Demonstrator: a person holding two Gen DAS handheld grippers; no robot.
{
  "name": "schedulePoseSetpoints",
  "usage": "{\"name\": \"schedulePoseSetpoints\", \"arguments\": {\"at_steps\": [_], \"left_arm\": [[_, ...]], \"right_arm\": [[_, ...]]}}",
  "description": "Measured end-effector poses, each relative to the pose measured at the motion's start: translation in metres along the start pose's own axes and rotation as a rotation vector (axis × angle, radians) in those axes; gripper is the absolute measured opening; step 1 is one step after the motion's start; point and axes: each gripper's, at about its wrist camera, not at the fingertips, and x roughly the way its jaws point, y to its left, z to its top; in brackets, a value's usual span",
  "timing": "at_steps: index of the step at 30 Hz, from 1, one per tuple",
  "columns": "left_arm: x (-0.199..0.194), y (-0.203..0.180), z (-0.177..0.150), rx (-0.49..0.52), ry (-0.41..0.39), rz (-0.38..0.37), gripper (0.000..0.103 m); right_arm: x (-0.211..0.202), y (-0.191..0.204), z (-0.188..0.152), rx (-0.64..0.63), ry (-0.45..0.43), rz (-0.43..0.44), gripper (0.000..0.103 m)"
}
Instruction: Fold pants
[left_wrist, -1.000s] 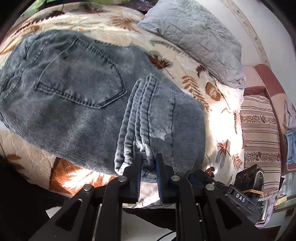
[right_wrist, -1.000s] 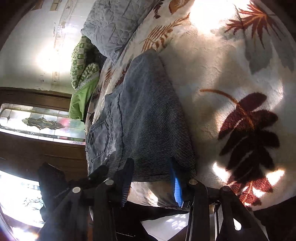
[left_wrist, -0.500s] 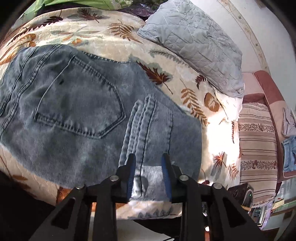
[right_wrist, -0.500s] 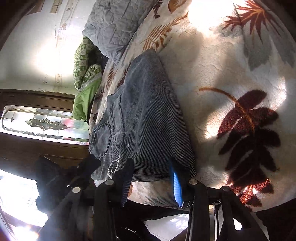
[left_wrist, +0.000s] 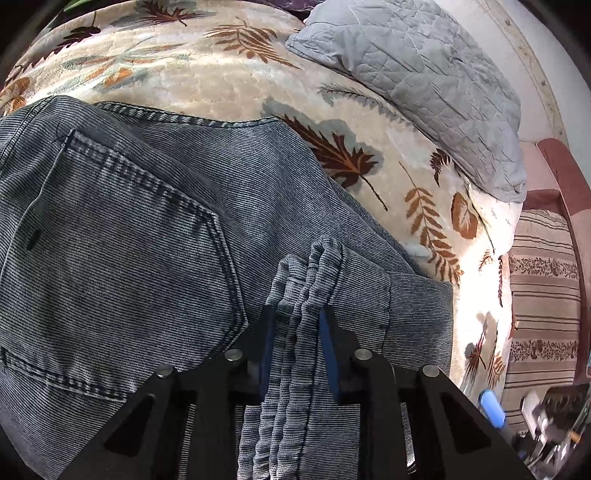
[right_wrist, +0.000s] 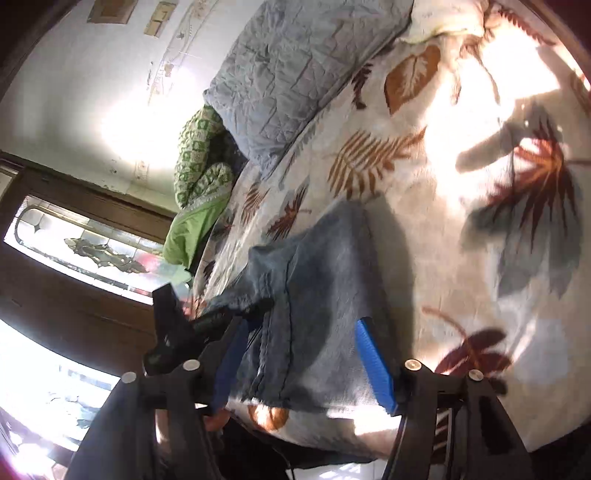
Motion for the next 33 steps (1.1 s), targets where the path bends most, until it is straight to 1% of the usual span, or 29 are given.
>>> {"name": "schedulePoseSetpoints", "arguments": {"at_steps": [1,4,5,7,9,10,11,12,13,15,16,18,19,20,21,22,23,24,25,26,29,30,32,33], "left_arm": [[0.0,0.001,0.0,0.001,-0.003,0.006,0.022],[-0.001,0.001,-0.002,0.012,-0.011,0.008,0.022],[-0.001,0.002,-0.001,0.015,-0.011,0.007,0.022],[-0.001,0.003,-0.001,0.014,-0.011,0.002,0.022],[-0.001,0.004,0.0,0.011,-0.008,-0.001,0.022],[-0.001,0.006,0.0,0.01,-0.008,-0.004,0.022],[-0.001,0.007,0.0,0.008,-0.008,-0.011,0.022],[-0.003,0.01,0.0,0.007,-0.007,-0.017,0.022],[-0.003,0.01,0.0,0.01,-0.01,-0.017,0.021],[-0.004,0.008,-0.001,0.028,-0.019,-0.002,0.022],[-0.004,0.006,-0.002,0.038,-0.025,0.008,0.022],[-0.005,0.004,-0.004,0.048,-0.034,0.02,0.022],[-0.005,0.002,-0.004,0.05,-0.036,0.023,0.022],[-0.005,0.001,-0.004,0.054,-0.037,0.025,0.022],[-0.005,0.002,-0.004,0.056,-0.037,0.025,0.022],[-0.005,0.002,-0.004,0.056,-0.038,0.024,0.022],[-0.005,0.001,-0.004,0.058,-0.039,0.024,0.022],[-0.005,0.001,-0.004,0.061,-0.041,0.025,0.022],[-0.005,0.001,-0.004,0.064,-0.043,0.026,0.022],[-0.006,0.001,-0.005,0.066,-0.044,0.029,0.022],[-0.005,0.001,-0.005,0.073,-0.045,0.033,0.022],[-0.004,0.0,-0.004,0.073,-0.043,0.031,0.022],[-0.003,0.0,-0.003,0.069,-0.041,0.03,0.022],[-0.003,0.0,-0.003,0.07,-0.04,0.034,0.022]], "right_arm": [[0.008,-0.002,0.016,-0.007,-0.002,-0.031,0.071],[0.049,-0.016,0.054,0.0,0.068,-0.097,0.071],[0.06,-0.019,0.064,0.0,0.079,-0.091,0.071],[0.082,-0.024,0.077,0.015,0.115,-0.048,0.071],[0.098,-0.026,0.085,0.013,0.14,-0.059,0.069],[0.108,-0.026,0.085,0.009,0.17,-0.062,0.051],[0.115,-0.023,0.083,-0.005,0.193,-0.069,0.037],[0.117,-0.018,0.081,-0.046,0.198,-0.103,0.026],[0.116,-0.014,0.08,-0.085,0.19,-0.132,0.017],[0.112,-0.01,0.077,-0.129,0.156,-0.196,0.016],[0.112,-0.007,0.076,-0.157,0.133,-0.245,0.016],[0.119,-0.004,0.072,-0.209,0.139,-0.323,0.016],[0.12,-0.003,0.071,-0.22,0.14,-0.342,0.017],[0.117,-0.002,0.071,-0.223,0.13,-0.338,0.021],[0.111,-0.002,0.07,-0.217,0.117,-0.331,0.025],[0.103,0.001,0.069,-0.213,0.093,-0.341,0.037],[0.092,0.005,0.067,-0.215,0.059,-0.36,0.046],[0.08,0.011,0.063,-0.22,0.015,-0.361,0.056],[0.068,0.016,0.058,-0.227,-0.015,-0.337,0.056],[0.057,0.021,0.051,-0.234,-0.022,-0.304,0.056],[0.042,0.035,0.022,-0.238,0.015,-0.236,0.056],[0.042,0.037,0.01,-0.243,0.04,-0.214,0.056],[0.049,0.03,-0.01,-0.24,0.104,-0.221,0.056],[0.059,0.019,-0.018,-0.219,0.155,-0.255,0.056]]}}
